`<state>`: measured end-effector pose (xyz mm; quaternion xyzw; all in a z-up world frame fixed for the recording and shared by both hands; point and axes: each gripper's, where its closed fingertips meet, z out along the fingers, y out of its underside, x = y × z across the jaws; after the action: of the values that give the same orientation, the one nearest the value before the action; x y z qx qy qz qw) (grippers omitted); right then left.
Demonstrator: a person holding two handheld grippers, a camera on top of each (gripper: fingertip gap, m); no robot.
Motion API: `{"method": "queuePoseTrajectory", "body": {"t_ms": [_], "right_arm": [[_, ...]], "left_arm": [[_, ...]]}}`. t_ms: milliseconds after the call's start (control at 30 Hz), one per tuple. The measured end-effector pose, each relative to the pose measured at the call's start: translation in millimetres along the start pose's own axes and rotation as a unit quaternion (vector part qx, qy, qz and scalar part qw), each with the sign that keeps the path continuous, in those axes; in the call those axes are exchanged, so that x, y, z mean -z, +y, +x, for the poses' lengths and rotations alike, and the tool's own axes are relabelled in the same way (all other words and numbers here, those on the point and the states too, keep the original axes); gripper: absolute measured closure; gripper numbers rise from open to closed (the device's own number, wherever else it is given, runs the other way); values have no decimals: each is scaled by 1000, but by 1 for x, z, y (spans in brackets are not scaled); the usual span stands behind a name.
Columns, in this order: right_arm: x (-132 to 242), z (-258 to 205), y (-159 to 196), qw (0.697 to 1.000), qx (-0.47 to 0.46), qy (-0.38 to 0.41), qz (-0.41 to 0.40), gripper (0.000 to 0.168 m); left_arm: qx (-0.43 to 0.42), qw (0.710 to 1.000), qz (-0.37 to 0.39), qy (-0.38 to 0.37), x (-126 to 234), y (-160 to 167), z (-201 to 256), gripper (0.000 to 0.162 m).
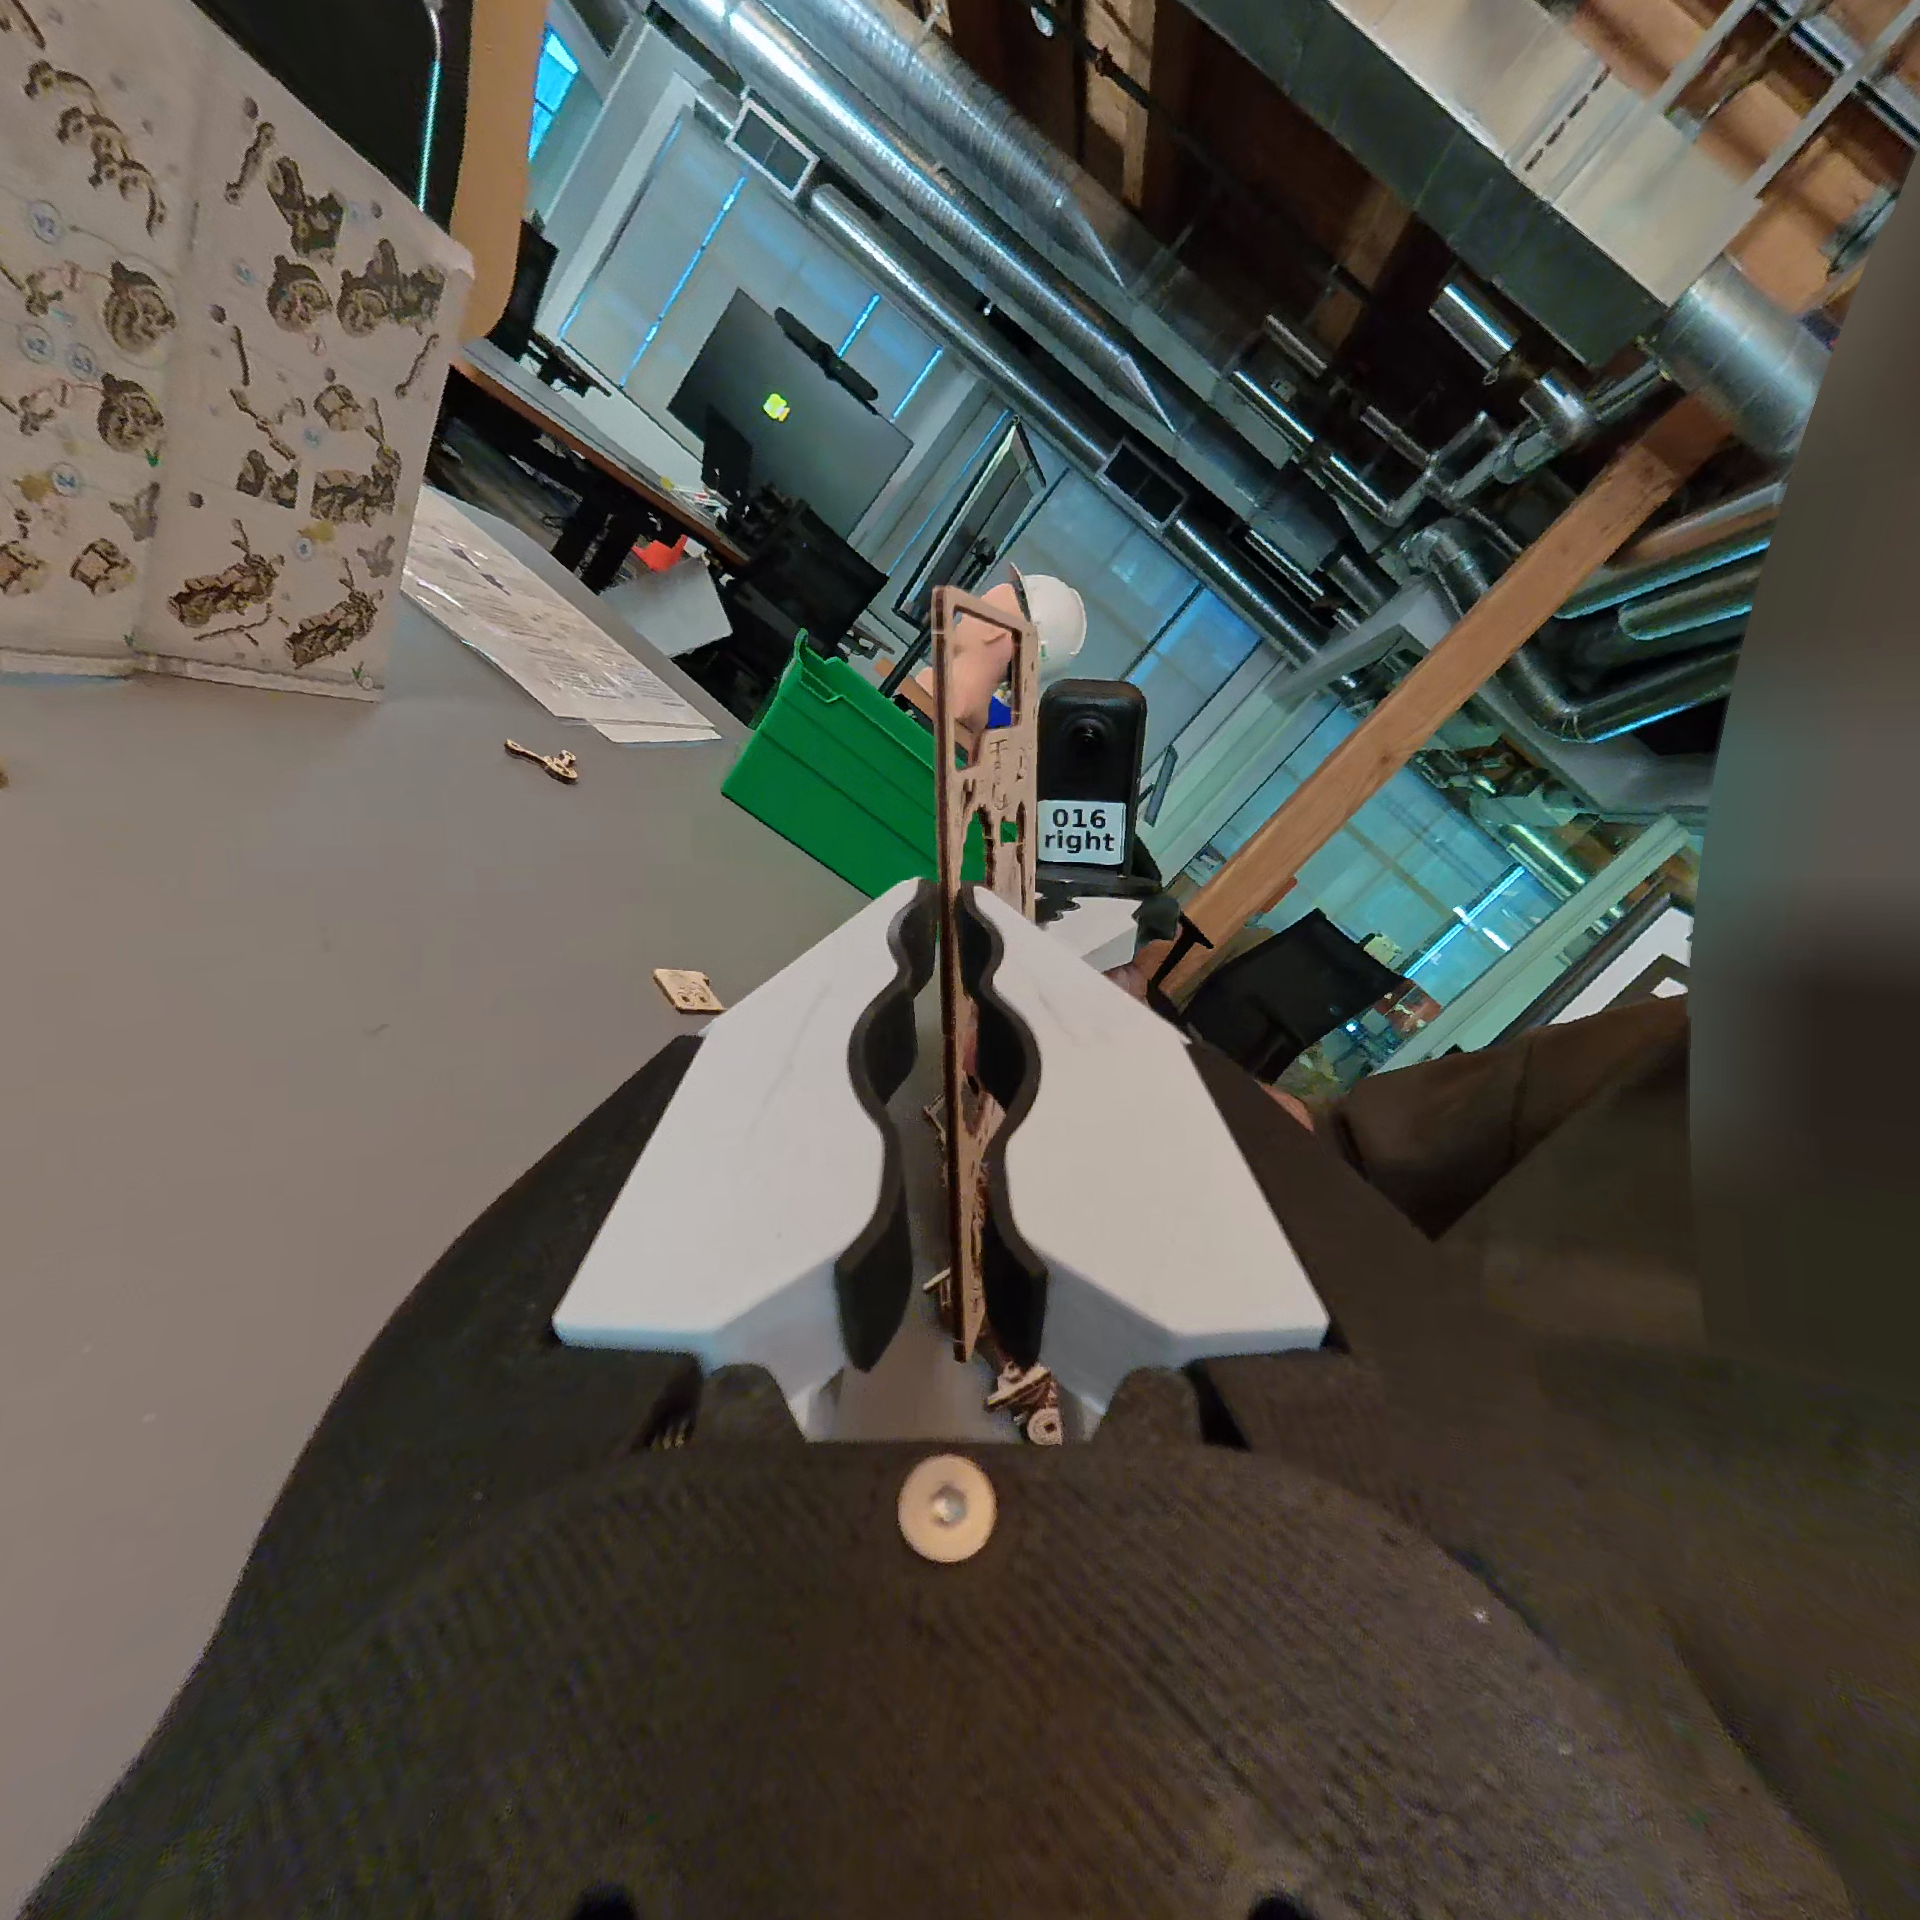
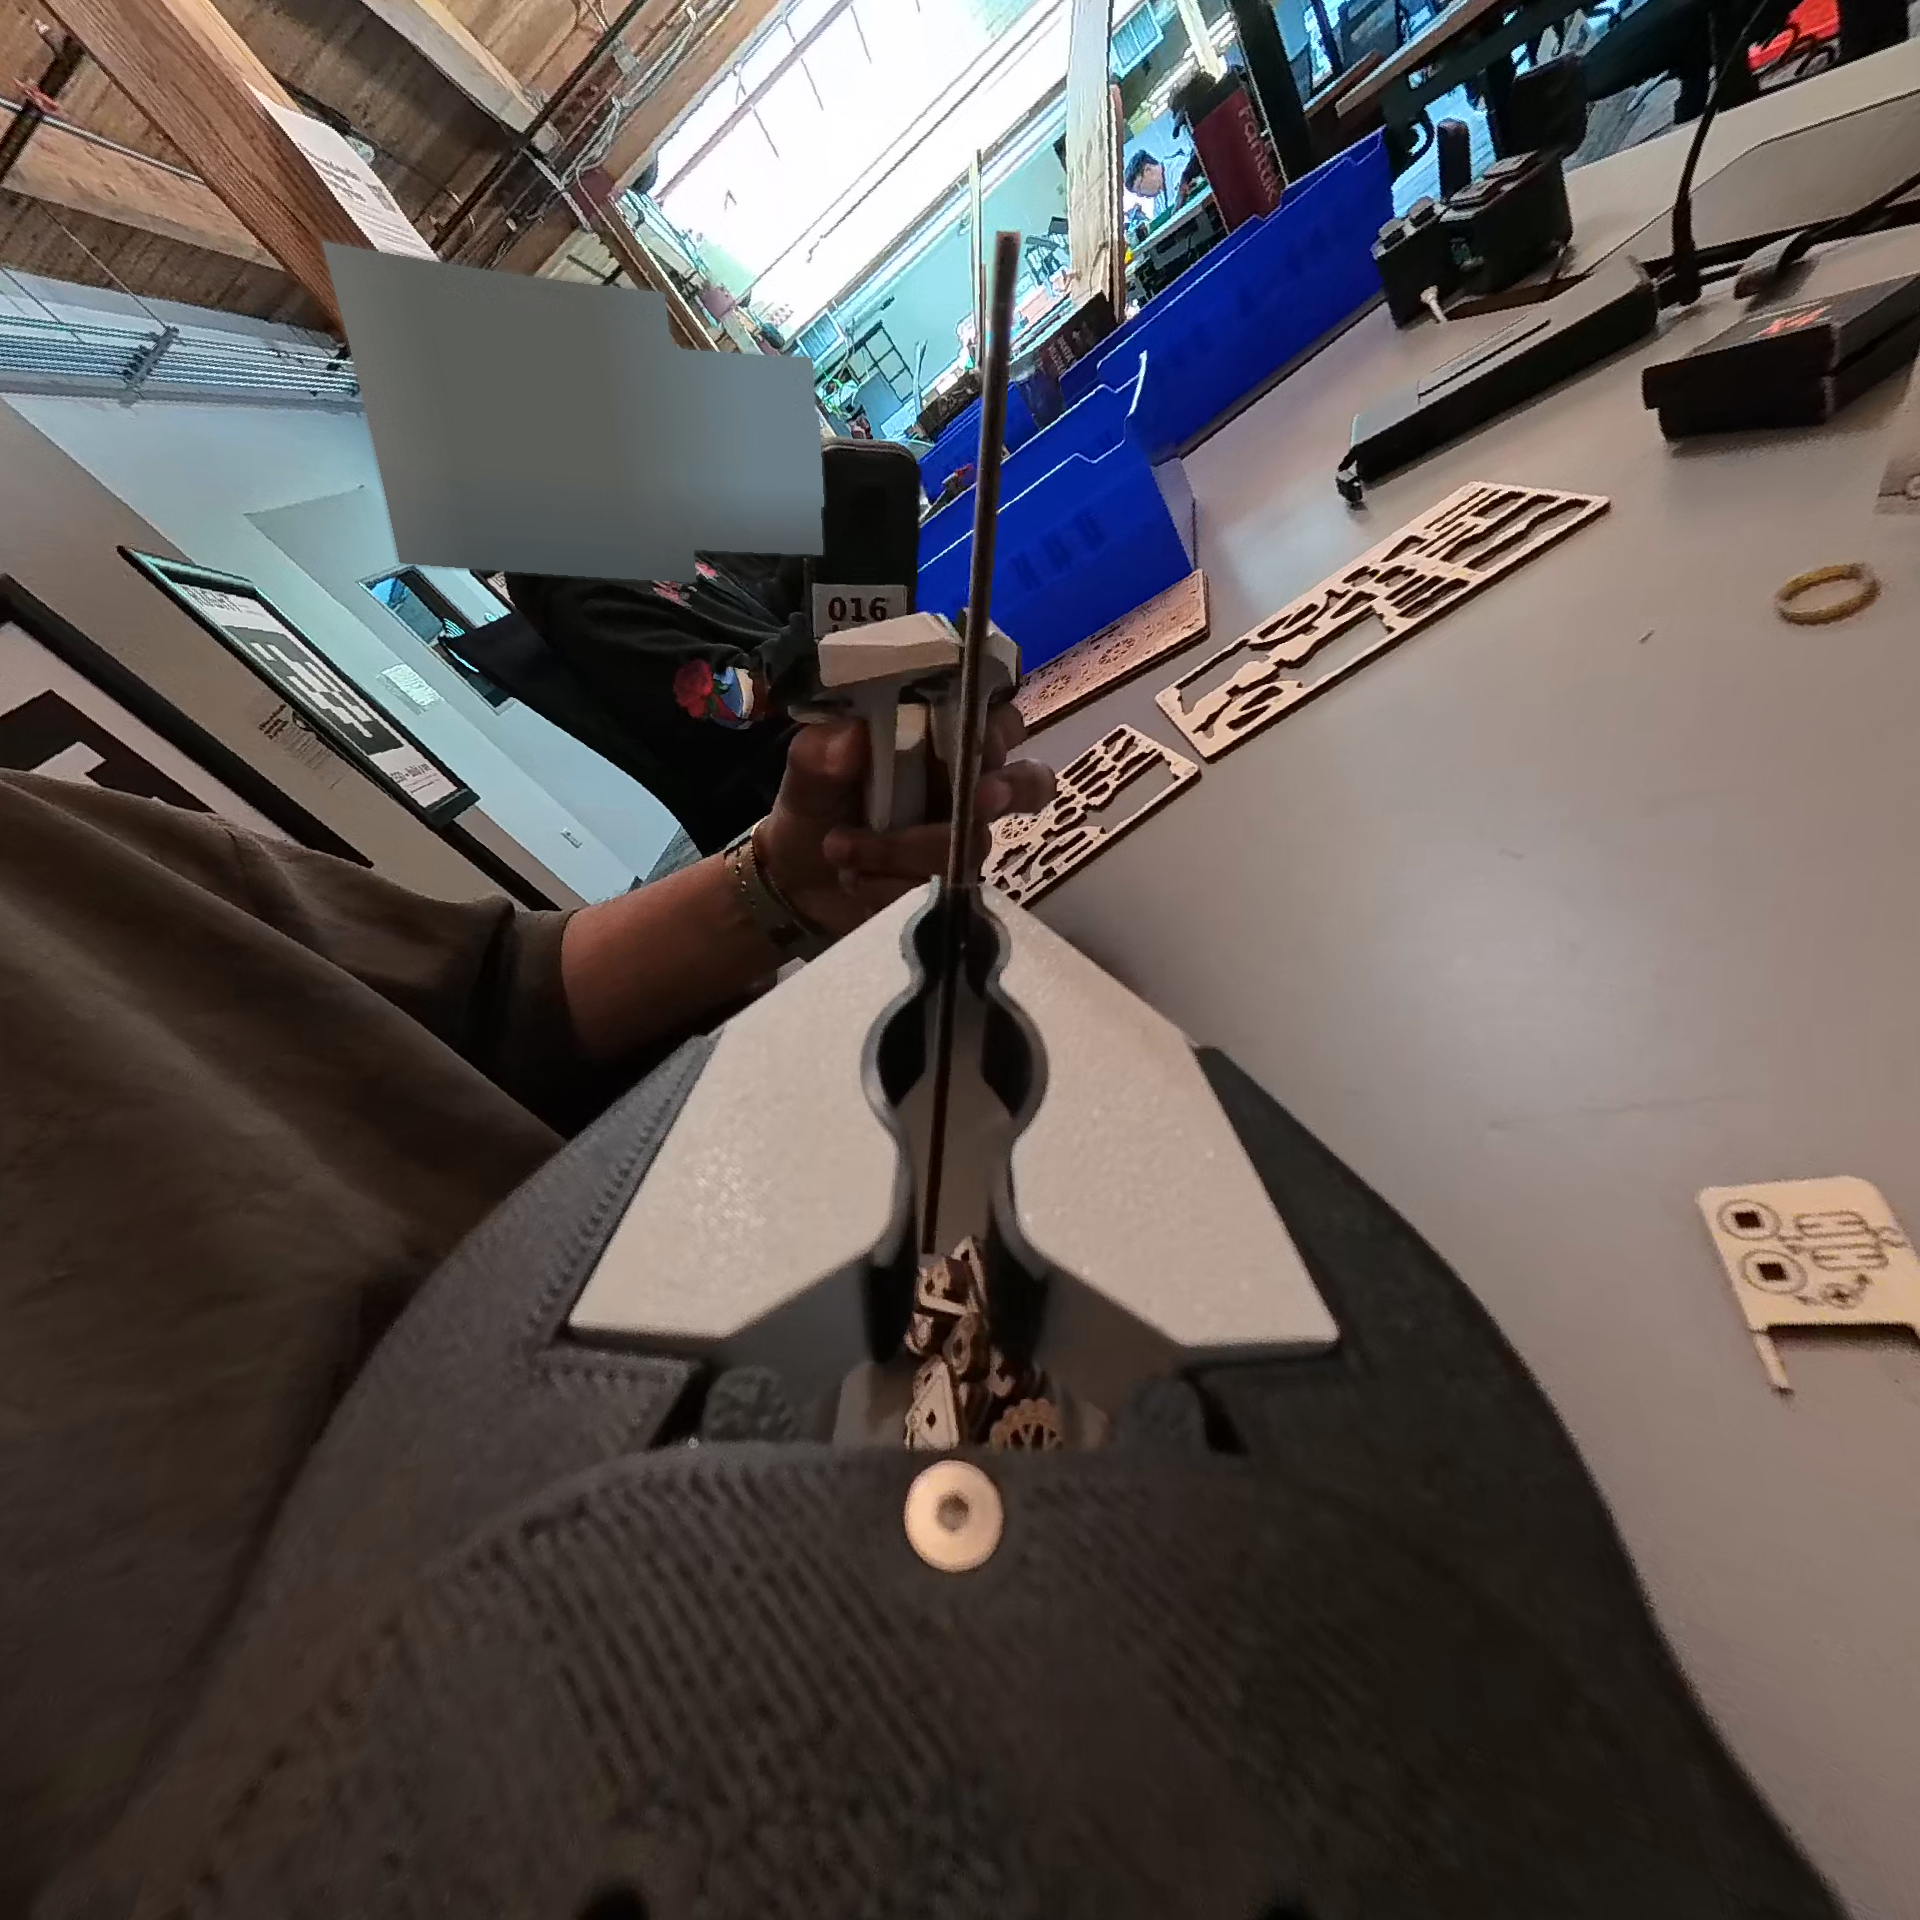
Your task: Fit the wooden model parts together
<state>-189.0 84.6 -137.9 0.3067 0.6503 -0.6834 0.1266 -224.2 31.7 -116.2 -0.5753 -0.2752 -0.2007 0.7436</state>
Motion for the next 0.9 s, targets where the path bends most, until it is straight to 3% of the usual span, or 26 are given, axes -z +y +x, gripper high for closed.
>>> {"method": "queuePoseTrajectory", "body": {"t_ms": [333, 700, 900], "right_arm": [[-2, -2, 2, 1000, 17, 8, -5, 167], [-1, 4, 3, 1000, 20, 21, -5, 167], [0, 7, 2, 1000, 11, 22, 1, 167]], "left_arm": [[-79, 995, 3, -60, -2, -2, -2, 162], [-94, 990, -3, -107, -2, 0, -10, 162], [-81, 994, 4, -77, -3, 0, -6, 162]]}}
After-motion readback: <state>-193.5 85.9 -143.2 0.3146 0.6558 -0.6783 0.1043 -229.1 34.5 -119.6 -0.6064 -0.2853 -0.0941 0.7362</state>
